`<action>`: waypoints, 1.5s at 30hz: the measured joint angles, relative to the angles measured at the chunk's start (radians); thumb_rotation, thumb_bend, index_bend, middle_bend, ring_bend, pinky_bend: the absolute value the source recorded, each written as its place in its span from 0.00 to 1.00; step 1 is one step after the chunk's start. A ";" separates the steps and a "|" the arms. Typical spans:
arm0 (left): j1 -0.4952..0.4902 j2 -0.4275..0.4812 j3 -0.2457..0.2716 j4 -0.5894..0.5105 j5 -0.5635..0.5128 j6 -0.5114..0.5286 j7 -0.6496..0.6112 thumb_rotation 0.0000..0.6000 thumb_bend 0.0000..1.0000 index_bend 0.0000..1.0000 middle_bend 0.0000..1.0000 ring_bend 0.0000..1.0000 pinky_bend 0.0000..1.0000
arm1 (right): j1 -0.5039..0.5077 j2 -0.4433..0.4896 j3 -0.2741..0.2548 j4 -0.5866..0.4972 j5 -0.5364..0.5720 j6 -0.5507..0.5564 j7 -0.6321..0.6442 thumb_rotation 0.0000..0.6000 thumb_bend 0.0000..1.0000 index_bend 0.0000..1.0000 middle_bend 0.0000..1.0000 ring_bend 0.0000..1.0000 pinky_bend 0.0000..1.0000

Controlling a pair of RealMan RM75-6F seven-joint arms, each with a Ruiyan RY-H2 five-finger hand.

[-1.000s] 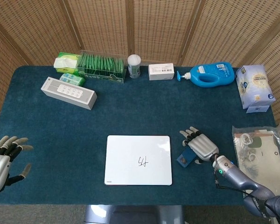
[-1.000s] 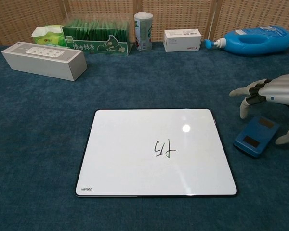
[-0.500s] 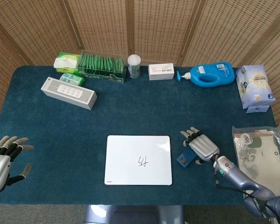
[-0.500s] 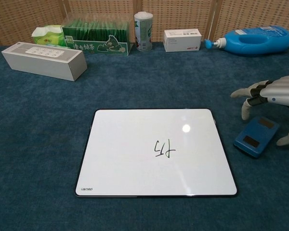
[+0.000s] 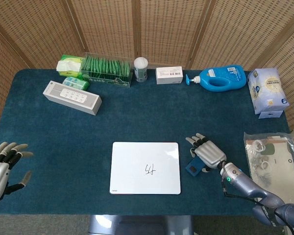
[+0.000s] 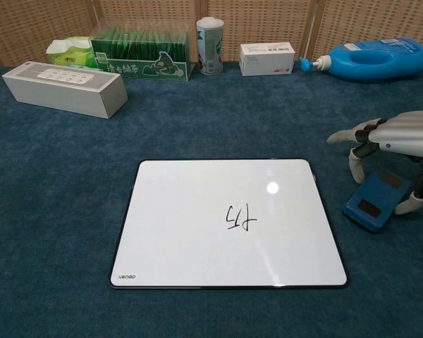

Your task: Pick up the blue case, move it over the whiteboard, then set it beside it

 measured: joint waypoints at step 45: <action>0.009 0.011 0.007 -0.006 0.019 0.015 -0.003 1.00 0.46 0.31 0.21 0.13 0.02 | 0.010 -0.019 0.051 -0.187 -0.070 0.107 0.250 1.00 0.04 0.66 0.00 0.00 0.00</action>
